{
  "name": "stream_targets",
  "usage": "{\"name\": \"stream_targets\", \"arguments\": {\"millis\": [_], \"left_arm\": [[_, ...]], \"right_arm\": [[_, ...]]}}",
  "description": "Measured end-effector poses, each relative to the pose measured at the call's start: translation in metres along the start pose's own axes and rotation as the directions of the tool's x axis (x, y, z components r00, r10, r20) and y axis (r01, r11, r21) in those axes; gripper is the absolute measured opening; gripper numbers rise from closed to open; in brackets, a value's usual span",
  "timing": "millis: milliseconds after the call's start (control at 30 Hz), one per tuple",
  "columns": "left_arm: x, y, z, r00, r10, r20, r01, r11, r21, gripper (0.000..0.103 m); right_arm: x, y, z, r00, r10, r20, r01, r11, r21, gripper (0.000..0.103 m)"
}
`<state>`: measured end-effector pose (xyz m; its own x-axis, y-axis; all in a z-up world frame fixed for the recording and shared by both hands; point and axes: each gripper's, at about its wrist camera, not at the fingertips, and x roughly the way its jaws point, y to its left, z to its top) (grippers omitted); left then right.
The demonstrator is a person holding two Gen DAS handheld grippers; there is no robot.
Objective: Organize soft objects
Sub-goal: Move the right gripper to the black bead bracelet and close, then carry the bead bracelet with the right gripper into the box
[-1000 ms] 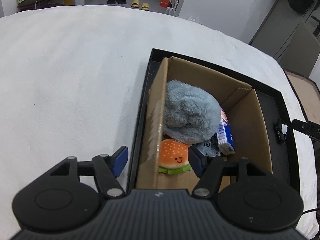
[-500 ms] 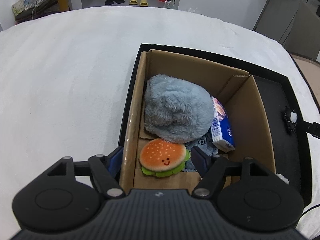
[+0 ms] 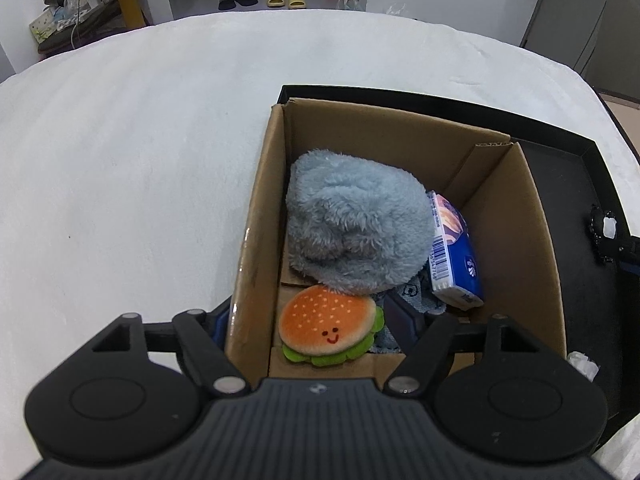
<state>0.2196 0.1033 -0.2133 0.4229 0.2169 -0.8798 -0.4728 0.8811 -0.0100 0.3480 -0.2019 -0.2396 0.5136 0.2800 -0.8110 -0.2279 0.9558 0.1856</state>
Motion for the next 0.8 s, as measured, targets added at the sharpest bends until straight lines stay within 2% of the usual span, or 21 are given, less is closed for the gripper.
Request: {"name": "stream_targets", "arguments": {"millis": [167,367,500,633,800], "left_arm": [[0.000,-0.002,-0.001,1.000,0.008,-0.004,-0.008,1.000,-0.001,0.073],[0.002,-0.003,0.000,1.000,0.009,-0.007,-0.009,1.000,0.012,0.073],[0.004,0.001,0.000,1.000,-0.004,-0.010,0.004,1.000,-0.003,0.073],[0.005,0.004,0.000,1.000,-0.015,-0.009,0.015,1.000,-0.004,0.073],[0.003,0.012,-0.002,0.999,-0.036,-0.004,0.036,0.999,-0.018,0.073]], "right_arm": [[0.011,-0.005,-0.004,1.000,0.011,-0.015,-0.011,1.000,0.023,0.051],[0.014,-0.002,-0.002,1.000,0.000,0.013,0.000,1.000,0.004,0.050],[0.017,-0.001,0.001,0.999,-0.037,0.021,0.038,0.999,-0.012,0.024],[0.013,-0.001,0.001,0.999,-0.050,0.021,0.050,0.998,-0.030,0.019],[-0.001,0.003,0.000,0.998,-0.057,0.034,0.059,0.997,-0.051,0.019]]}}
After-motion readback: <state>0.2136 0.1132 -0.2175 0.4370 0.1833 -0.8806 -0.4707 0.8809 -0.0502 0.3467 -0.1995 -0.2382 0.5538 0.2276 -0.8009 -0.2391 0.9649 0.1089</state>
